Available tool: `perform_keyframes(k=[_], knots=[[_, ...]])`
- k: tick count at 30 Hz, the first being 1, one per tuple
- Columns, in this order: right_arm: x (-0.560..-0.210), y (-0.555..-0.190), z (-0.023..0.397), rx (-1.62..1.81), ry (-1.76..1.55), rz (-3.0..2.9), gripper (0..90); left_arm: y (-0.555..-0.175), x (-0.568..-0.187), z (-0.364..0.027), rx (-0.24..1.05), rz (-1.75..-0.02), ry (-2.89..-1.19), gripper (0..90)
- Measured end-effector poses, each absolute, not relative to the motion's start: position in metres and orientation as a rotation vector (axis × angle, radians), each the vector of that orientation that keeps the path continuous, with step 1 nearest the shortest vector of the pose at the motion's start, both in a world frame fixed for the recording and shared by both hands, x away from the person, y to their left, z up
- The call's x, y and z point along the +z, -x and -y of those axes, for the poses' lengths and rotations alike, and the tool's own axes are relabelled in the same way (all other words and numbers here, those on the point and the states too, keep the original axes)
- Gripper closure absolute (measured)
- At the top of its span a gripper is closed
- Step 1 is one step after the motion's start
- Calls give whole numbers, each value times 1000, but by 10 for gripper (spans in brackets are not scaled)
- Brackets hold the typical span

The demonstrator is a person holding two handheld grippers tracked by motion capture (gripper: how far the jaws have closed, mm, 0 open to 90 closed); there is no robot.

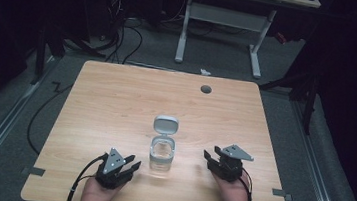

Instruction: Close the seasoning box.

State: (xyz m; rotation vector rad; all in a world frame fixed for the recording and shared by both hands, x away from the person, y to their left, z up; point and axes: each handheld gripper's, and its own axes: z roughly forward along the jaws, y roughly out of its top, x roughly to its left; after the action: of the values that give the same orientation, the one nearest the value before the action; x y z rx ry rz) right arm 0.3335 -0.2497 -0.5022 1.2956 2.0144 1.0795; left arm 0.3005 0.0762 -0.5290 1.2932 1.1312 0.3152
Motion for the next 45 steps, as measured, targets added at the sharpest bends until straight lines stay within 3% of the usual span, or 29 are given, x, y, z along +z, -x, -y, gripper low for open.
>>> perform_keyframes(k=[13,24,30,32,45], knots=[[-489,-351,230,1092,-1251,-2032,601,-281,-522,-73,310,-1094,-1283,688],[-477,-356,228,1143,-1243,-2060,693,-269,-517,-62,253,-1055,-1290,890],[-476,-357,224,1168,-1221,-2062,800,-268,-520,-53,237,-1038,-1315,900],[-475,-357,220,1173,-1210,-2057,891,-270,-522,-50,219,-1042,-1316,900],[-465,-375,201,1155,-1164,-2096,899,-272,-523,-34,188,-1001,-1344,900]])
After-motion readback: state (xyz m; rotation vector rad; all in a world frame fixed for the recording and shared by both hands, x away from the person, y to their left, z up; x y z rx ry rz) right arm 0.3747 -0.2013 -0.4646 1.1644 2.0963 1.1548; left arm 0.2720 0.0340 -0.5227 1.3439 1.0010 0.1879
